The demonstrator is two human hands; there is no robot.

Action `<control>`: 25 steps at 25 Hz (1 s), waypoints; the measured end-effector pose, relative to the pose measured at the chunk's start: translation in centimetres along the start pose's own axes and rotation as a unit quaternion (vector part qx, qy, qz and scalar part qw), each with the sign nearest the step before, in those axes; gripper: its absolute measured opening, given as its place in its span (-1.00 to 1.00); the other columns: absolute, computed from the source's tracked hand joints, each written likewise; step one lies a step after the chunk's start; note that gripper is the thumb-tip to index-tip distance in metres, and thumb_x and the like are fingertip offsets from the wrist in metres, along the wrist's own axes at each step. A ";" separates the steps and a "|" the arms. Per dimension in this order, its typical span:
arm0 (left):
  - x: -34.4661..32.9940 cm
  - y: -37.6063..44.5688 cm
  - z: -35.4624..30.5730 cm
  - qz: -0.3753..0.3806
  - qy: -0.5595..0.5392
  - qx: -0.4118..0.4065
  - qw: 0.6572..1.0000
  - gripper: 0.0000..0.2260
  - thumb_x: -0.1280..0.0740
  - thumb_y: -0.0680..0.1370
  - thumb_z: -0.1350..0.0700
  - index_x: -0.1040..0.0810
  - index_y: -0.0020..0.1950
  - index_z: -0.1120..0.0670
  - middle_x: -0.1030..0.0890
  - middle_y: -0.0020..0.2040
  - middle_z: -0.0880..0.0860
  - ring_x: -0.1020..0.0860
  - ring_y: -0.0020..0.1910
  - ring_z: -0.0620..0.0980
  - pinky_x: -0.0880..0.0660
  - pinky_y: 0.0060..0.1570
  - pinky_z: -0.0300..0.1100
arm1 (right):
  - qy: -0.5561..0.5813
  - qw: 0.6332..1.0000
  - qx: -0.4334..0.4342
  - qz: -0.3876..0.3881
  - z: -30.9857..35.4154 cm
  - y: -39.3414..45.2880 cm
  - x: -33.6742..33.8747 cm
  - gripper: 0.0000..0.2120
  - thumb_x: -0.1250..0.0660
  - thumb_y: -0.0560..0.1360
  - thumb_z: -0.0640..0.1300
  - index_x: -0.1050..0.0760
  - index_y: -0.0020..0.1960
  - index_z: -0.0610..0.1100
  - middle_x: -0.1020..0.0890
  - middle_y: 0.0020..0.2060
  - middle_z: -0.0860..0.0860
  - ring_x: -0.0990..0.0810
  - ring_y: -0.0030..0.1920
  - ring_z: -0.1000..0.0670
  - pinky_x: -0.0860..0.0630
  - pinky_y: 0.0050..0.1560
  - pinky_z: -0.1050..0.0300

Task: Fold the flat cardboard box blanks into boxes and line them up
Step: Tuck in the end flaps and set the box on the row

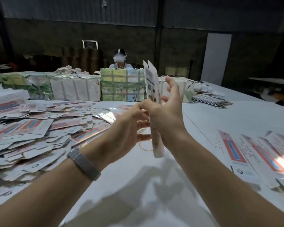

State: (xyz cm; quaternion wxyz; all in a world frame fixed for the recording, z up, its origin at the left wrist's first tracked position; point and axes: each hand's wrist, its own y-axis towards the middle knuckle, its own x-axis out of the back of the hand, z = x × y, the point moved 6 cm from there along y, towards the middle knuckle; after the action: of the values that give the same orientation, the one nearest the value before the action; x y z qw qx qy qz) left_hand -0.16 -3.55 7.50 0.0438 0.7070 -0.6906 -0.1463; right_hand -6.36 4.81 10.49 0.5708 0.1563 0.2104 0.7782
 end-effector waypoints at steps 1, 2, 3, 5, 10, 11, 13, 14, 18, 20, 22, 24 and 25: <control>0.8 0.2 0.2 -0.034 -0.025 0.013 0.999 -0.67 -0.30 0.48 0.00 -0.55 0.23 0.00 -0.63 0.09 0.08 -0.59 0.06 0.03 -0.52 0.04 -0.02 | 0.010 0.999 -0.004 0.042 -0.2 -0.2 -0.3 -0.33 -0.38 0.31 -0.09 -0.28 0.37 0.20 -0.39 0.23 0.12 -0.53 0.04 0.35 -0.59 -0.06 0.29; 1.7 0.3 0.3 -0.082 -0.029 0.019 0.996 -0.68 -0.30 0.56 -0.07 -0.51 0.29 -0.01 -0.64 0.14 0.08 -0.60 0.11 0.05 -0.52 0.07 0.03 | 0.025 0.997 -0.012 0.078 -0.4 -0.5 -0.7 -0.39 -0.35 0.36 -0.10 -0.31 0.36 0.21 -0.45 0.20 0.14 -0.57 0.03 0.29 -0.58 -0.07 0.28; 2.7 0.4 0.3 -0.128 -0.016 0.017 0.992 -0.66 -0.32 0.60 -0.09 -0.47 0.34 -0.02 -0.65 0.15 0.07 -0.62 0.13 0.04 -0.54 0.08 0.03 | 0.036 0.994 -0.021 0.106 -0.6 -0.6 -1.1 -0.45 -0.34 0.43 -0.15 -0.33 0.35 0.20 -0.50 0.19 0.12 -0.61 0.06 0.17 -0.61 -0.04 0.19; 3.6 0.3 0.1 -0.174 0.036 0.000 0.984 -0.56 -0.40 0.53 -0.03 -0.43 0.37 0.00 -0.67 0.13 0.06 -0.67 0.10 0.03 -0.62 0.04 -0.01 | 0.029 0.990 -0.027 0.134 -0.9 -1.0 -1.8 -0.50 -0.32 0.53 -0.25 -0.32 0.30 0.22 -0.56 0.16 0.05 -0.64 0.09 -0.02 -0.67 -0.01 0.01; 3.6 -0.4 -0.8 -0.190 0.105 -0.094 0.972 -0.65 -0.42 0.56 0.19 -0.47 0.28 -0.07 -0.70 0.02 0.01 -0.71 0.00 0.04 -0.67 -0.12 -0.04 | -0.045 0.997 0.029 0.062 0.1 -0.7 -0.9 -0.54 -0.24 0.60 -0.20 -0.27 0.39 0.17 -0.54 0.00 0.11 -0.64 -0.08 0.18 -0.63 -0.19 0.27; 3.1 -0.4 -0.8 -0.179 0.117 -0.104 0.971 -0.63 -0.39 0.58 0.22 -0.45 0.30 -0.11 -0.70 0.03 0.00 -0.71 -0.01 0.03 -0.67 -0.12 -0.03 | -0.102 0.991 0.070 0.046 0.6 -0.7 -0.6 -0.52 -0.23 0.60 -0.20 -0.26 0.43 0.17 -0.52 0.03 0.11 -0.62 -0.05 0.17 -0.64 -0.14 0.26; 1.9 -0.3 -0.8 -0.142 0.116 -0.106 0.977 -0.58 -0.30 0.63 0.27 -0.43 0.33 -0.21 -0.68 0.05 -0.03 -0.70 -0.02 -0.02 -0.65 -0.16 -0.09 | -0.163 0.979 0.119 0.041 1.4 -0.8 -0.5 -0.51 -0.22 0.59 -0.16 -0.31 0.46 0.19 -0.47 0.12 0.05 -0.55 0.08 0.13 -0.61 0.08 0.16; 1.6 -0.2 -0.8 -0.119 0.098 -0.103 0.983 -0.57 -0.25 0.65 0.28 -0.43 0.34 -0.23 -0.68 0.06 -0.02 -0.69 -0.04 -0.03 -0.64 -0.17 -0.11 | -0.168 0.977 0.122 0.044 1.5 -0.9 -0.5 -0.52 -0.22 0.59 -0.12 -0.33 0.47 0.20 -0.46 0.13 0.04 -0.51 0.12 0.13 -0.57 0.16 0.13; 1.3 -0.6 -1.0 -0.084 0.031 -0.071 0.993 -0.66 -0.12 0.66 0.18 -0.46 0.35 -0.13 -0.71 -0.08 0.04 -0.69 -0.18 0.00 -0.62 -0.25 -0.14 | -0.200 0.969 0.126 0.067 1.7 -1.0 -1.1 -0.50 -0.21 0.55 0.14 -0.33 0.49 0.19 -0.40 0.27 0.06 -0.40 0.29 0.07 -0.47 0.30 0.00; 0.8 -0.8 -0.7 -0.048 -0.036 -0.051 0.997 -0.68 -0.11 0.61 0.05 -0.53 0.28 0.03 -0.70 -0.20 0.06 -0.66 -0.26 -0.01 -0.60 -0.32 -0.16 | -0.165 0.979 0.093 0.080 1.8 -1.1 -1.5 -0.42 -0.20 0.47 0.27 -0.38 0.46 0.14 -0.35 0.35 0.09 -0.37 0.36 0.02 -0.45 0.34 -0.09; 0.7 -0.6 -0.7 -0.046 -0.026 -0.057 0.997 -0.58 -0.12 0.55 -0.14 -0.60 0.23 0.02 -0.69 -0.20 0.02 -0.66 -0.27 -0.06 -0.57 -0.33 -0.20 | -0.100 0.990 0.051 0.085 1.8 -0.9 -1.3 -0.36 -0.25 0.43 0.30 -0.42 0.44 0.06 -0.38 0.29 0.08 -0.42 0.32 0.03 -0.54 0.23 -0.09; 0.9 -0.2 -0.8 -0.066 0.024 -0.079 0.994 -0.56 -0.13 0.53 -0.26 -0.59 0.28 -0.15 -0.70 -0.05 -0.05 -0.64 -0.17 -0.07 -0.55 -0.23 -0.17 | -0.042 0.995 0.030 0.087 1.9 -0.6 -1.0 -0.45 -0.32 0.49 0.14 -0.43 0.44 0.01 -0.45 0.23 0.02 -0.54 0.19 0.05 -0.64 -0.03 0.08; 1.0 0.0 -0.9 -0.080 0.039 -0.088 0.992 -0.57 -0.17 0.53 -0.27 -0.54 0.34 -0.22 -0.68 0.07 -0.07 -0.61 -0.11 -0.05 -0.52 -0.17 -0.14 | -0.015 0.996 0.025 0.087 1.9 -0.6 -0.9 -0.53 -0.31 0.55 0.00 -0.42 0.45 0.00 -0.53 0.19 -0.03 -0.61 0.07 0.06 -0.63 -0.18 0.17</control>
State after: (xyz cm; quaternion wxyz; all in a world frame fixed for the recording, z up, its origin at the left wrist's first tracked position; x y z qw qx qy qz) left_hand 0.11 -4.70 8.15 0.1212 0.7585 -0.6139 -0.1819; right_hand -4.69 4.42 11.84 0.5002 0.1995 0.2069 0.8168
